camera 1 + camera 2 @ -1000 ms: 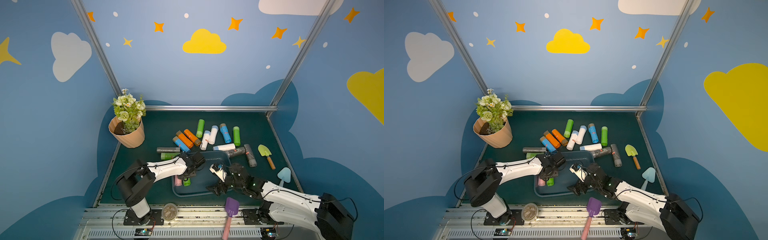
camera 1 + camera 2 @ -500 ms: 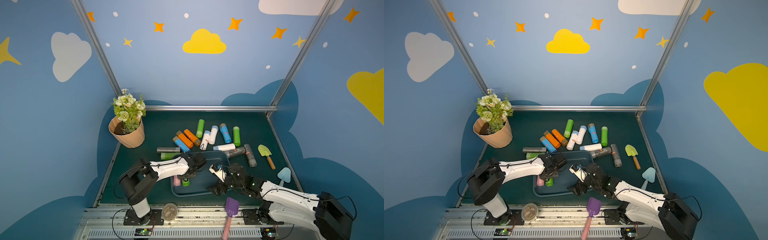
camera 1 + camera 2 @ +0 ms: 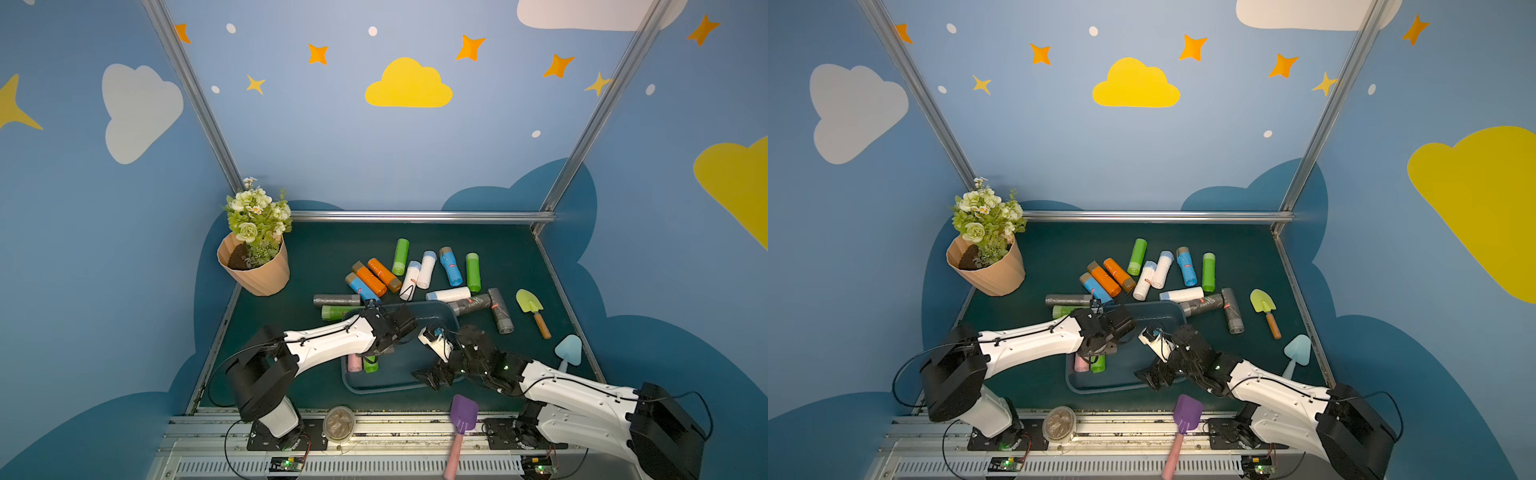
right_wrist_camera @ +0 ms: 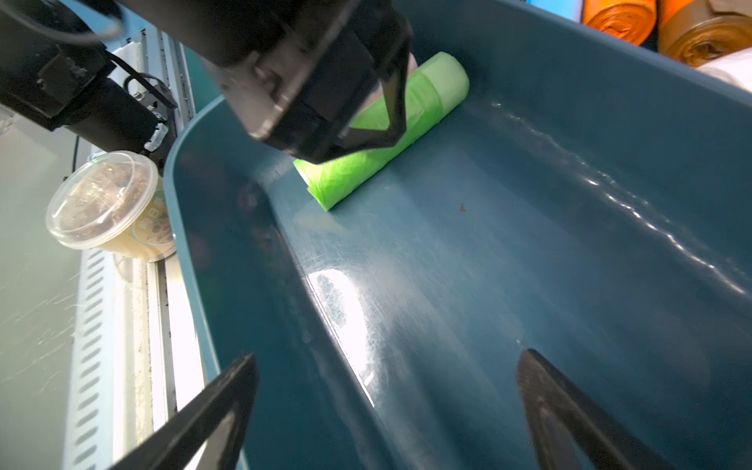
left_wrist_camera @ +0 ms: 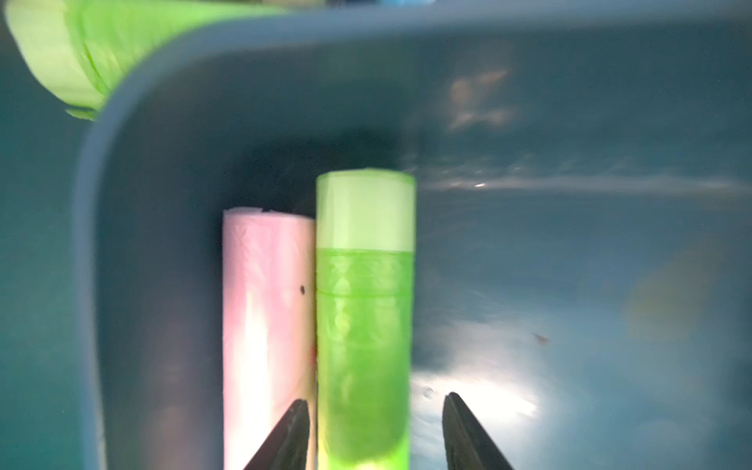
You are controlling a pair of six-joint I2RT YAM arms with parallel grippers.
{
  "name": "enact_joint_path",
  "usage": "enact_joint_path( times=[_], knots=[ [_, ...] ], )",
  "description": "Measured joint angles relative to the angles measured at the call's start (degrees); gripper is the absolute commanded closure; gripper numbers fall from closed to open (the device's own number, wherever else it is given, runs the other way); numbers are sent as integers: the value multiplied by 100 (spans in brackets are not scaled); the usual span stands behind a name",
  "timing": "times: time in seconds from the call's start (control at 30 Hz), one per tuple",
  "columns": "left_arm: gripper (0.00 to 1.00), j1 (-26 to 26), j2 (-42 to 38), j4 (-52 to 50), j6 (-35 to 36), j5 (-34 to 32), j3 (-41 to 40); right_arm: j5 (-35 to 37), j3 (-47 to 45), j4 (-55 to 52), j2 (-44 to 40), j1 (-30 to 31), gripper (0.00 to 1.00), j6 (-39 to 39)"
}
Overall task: Put the roll of trash bags into the storage box
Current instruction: Place the roll of trash bags in the storage box.
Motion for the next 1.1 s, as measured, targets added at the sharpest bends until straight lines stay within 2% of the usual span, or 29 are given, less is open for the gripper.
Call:
enact_joint_path(
  times=[0.37,0.63,0.83,1.1],
  knots=[
    [54,-63,-304,358,-33,44,59,433,0,-13,-7,-192,4,337],
    [55,-33,358,608,-37,57,332,632,59,-70,131,-785,5,745],
    [55,22,798,632,-61,101,339,638,146,-70,240,-898,5,881],
    [55,52,896,568,-149,138,337,691,221,-74,339,-953,5,968]
  ],
)
